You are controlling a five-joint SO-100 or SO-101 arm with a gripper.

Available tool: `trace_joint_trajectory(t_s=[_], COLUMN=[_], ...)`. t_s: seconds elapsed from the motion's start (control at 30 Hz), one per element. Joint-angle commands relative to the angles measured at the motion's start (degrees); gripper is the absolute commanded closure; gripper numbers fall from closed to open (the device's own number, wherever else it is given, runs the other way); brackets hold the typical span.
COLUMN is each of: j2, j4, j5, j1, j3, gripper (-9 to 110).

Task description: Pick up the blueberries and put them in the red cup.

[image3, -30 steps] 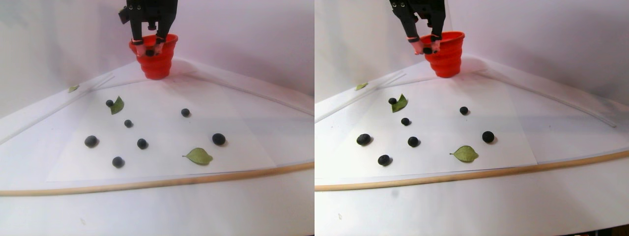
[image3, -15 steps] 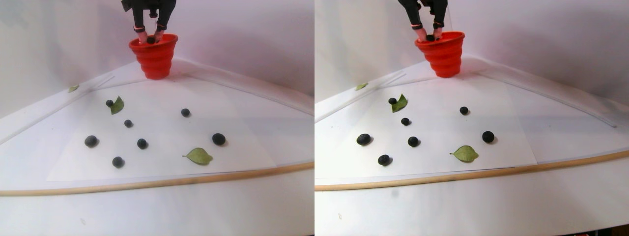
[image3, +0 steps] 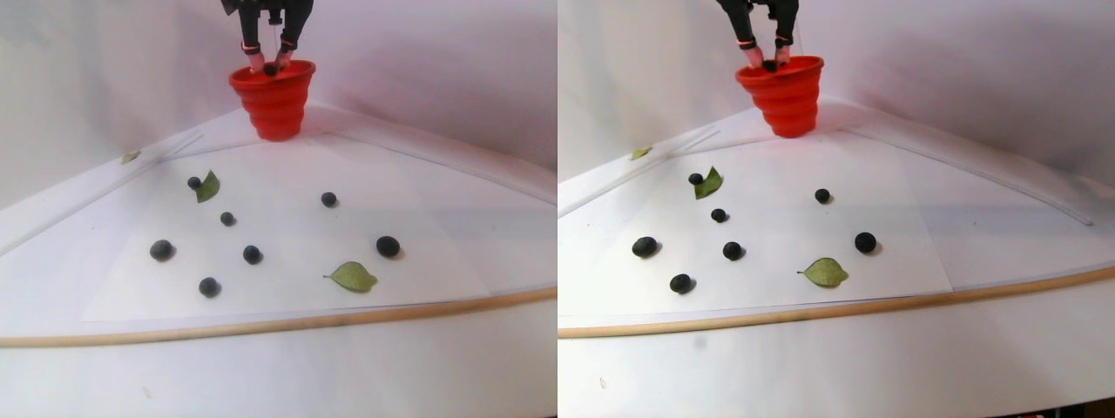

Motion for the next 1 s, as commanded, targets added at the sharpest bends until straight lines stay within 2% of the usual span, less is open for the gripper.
trace_joint_trajectory(t_s=[0.0,0.63,0.97], j2=[-0.26,0.44,5.45], j4=[-1.85,-2.81,3.43], j5=[0.79,2.02,1.05], j1=[0.53,0.09,-1.14], j3=[-6.42,-7.12,-5.45], gripper=[88,85,85])
